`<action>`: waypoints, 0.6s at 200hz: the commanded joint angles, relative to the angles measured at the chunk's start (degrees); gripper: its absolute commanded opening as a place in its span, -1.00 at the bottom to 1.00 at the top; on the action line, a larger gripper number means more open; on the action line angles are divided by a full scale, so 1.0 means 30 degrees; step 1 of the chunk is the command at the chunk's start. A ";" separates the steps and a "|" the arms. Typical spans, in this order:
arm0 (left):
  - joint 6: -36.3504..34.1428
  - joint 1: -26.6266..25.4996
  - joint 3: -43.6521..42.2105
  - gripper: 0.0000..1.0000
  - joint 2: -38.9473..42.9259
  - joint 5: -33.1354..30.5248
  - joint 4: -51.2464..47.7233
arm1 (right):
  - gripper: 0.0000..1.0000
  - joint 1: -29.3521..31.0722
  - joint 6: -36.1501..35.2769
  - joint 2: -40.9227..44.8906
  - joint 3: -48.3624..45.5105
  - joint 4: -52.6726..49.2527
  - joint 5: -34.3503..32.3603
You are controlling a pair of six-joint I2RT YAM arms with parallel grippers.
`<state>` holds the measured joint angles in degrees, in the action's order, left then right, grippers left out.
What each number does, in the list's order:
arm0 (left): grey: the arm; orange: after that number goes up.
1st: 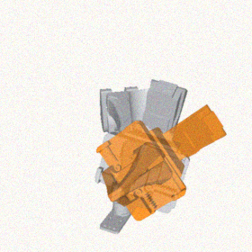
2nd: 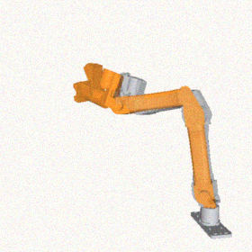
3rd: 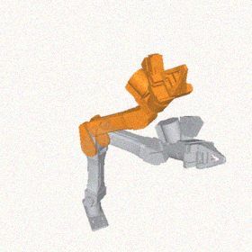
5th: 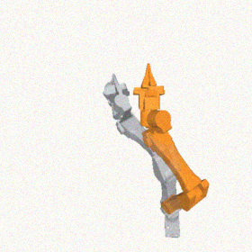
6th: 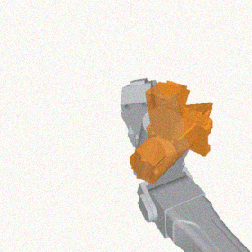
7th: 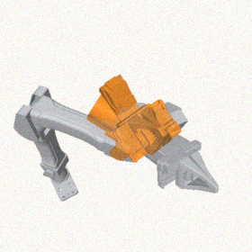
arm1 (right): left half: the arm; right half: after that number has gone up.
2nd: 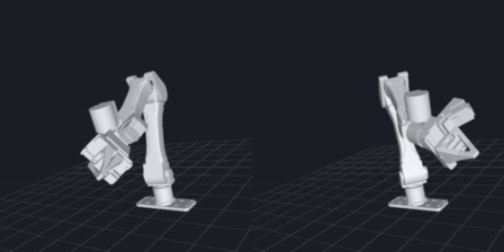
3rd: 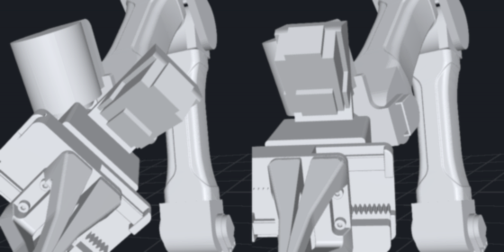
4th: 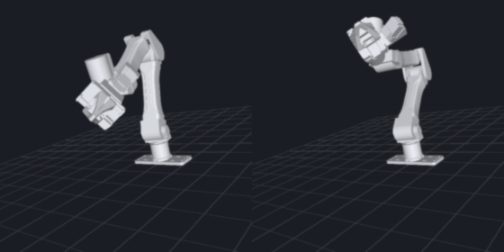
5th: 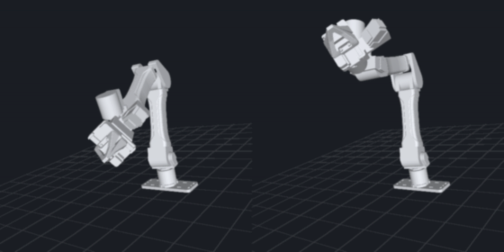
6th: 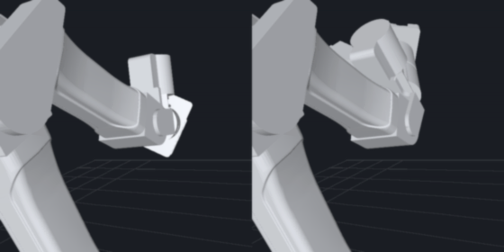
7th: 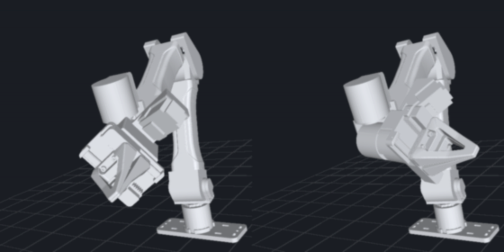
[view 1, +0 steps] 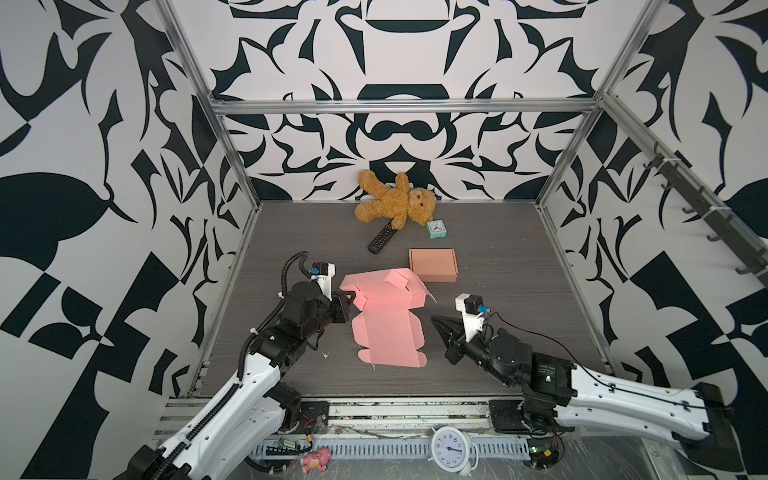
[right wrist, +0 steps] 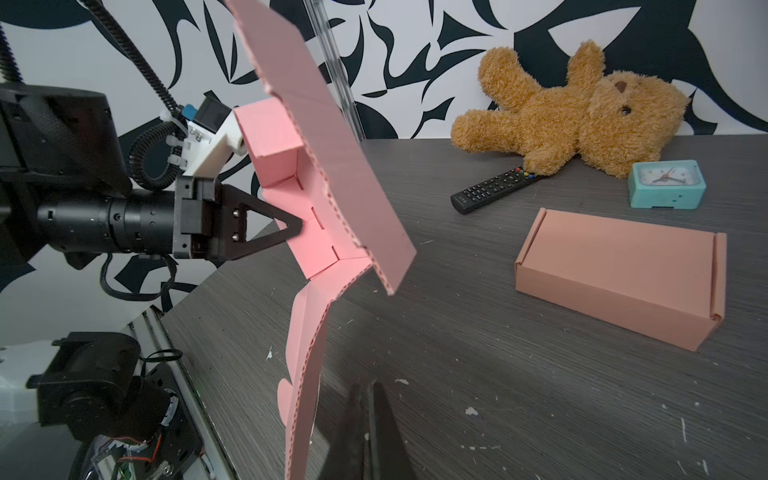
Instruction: Fold the paper box
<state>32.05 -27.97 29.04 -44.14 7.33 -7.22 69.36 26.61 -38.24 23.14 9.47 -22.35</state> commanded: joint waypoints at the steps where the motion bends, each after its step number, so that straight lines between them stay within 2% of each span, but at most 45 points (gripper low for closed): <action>1: 0.0420 0.0077 0.0663 -0.98 0.0307 0.0931 0.0062 | -0.86 0.0050 -0.0038 -0.0254 0.0183 0.2283 -0.0548; 120: 0.0421 0.0087 0.0458 -0.97 0.0129 0.2056 0.0526 | -0.90 -0.0006 -0.1600 -0.2351 0.2333 0.3248 -0.0563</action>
<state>32.86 -27.97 29.50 -44.10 11.88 -7.09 69.36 23.00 -44.38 27.64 16.21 -23.00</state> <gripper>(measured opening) 0.090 0.056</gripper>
